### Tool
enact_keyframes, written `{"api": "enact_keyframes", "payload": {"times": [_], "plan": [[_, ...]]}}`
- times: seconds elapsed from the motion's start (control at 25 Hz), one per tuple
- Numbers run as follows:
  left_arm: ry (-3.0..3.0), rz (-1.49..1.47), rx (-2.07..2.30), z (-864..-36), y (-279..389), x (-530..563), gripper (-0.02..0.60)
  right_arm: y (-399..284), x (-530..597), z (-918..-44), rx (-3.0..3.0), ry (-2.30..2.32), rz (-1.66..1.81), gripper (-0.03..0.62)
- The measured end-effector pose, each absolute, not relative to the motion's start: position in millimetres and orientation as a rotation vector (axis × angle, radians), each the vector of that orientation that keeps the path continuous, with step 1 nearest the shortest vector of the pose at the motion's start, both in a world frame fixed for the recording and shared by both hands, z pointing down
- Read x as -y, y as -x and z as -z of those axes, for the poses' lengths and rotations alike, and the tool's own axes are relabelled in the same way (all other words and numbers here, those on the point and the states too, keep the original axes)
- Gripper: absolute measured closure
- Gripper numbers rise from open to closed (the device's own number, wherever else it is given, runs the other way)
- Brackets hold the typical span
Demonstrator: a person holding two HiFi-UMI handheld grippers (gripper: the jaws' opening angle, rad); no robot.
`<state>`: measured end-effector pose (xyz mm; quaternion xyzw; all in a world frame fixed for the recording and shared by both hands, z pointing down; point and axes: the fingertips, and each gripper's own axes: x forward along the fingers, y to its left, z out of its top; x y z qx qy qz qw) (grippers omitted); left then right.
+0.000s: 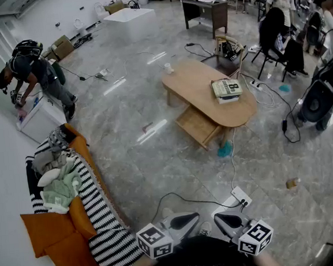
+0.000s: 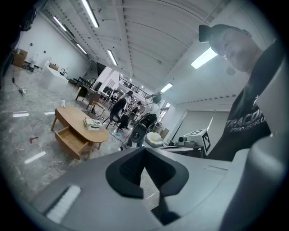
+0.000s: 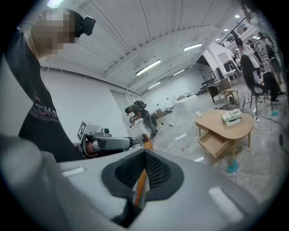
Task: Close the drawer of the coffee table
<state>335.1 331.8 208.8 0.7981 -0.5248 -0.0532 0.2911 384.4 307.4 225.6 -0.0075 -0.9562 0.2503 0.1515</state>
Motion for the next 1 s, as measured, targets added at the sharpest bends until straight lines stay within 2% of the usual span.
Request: {"api": "enact_keyframes", "payload": {"times": [1.0], "plan": [[-2.131, 0.129, 1.433, -202.9, -327.7, -326.9, 0.583, -385.3, -300.3, -215.6, 2.804, 0.065, -0.716, 0.594]]}}
